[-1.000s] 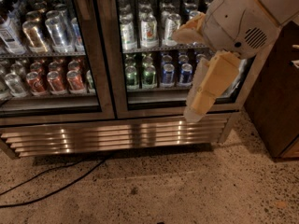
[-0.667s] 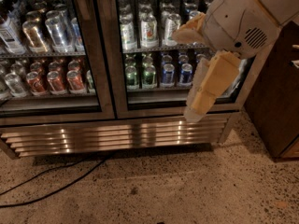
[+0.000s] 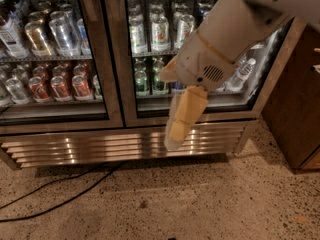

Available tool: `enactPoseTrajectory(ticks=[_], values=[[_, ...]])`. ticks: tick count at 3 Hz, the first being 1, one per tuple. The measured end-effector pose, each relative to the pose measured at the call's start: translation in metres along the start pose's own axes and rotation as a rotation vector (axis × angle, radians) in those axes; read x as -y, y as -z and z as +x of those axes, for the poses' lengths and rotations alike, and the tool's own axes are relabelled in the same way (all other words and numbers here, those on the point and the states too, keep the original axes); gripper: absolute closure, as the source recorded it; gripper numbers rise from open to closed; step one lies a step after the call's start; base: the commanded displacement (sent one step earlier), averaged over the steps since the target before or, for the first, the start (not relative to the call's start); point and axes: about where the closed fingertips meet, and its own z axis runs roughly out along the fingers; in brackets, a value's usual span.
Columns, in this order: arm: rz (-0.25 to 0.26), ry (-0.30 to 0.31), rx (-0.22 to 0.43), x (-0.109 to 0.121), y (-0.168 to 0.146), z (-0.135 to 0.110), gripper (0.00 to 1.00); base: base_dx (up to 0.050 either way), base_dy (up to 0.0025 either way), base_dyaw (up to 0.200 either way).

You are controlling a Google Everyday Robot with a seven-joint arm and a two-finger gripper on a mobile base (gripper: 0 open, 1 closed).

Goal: Open left fridge door

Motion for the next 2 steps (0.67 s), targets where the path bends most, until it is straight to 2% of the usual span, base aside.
enactPoseTrajectory(ticks=[1,2], values=[[-0.179,-0.028,0.080,0.004,-0.106,-0.006,0.00,0.000,0.00000,0.000],[-0.281,-0.035,0.346,0.011,-0.177,-0.035,0.00,0.000,0.00000,0.000]])
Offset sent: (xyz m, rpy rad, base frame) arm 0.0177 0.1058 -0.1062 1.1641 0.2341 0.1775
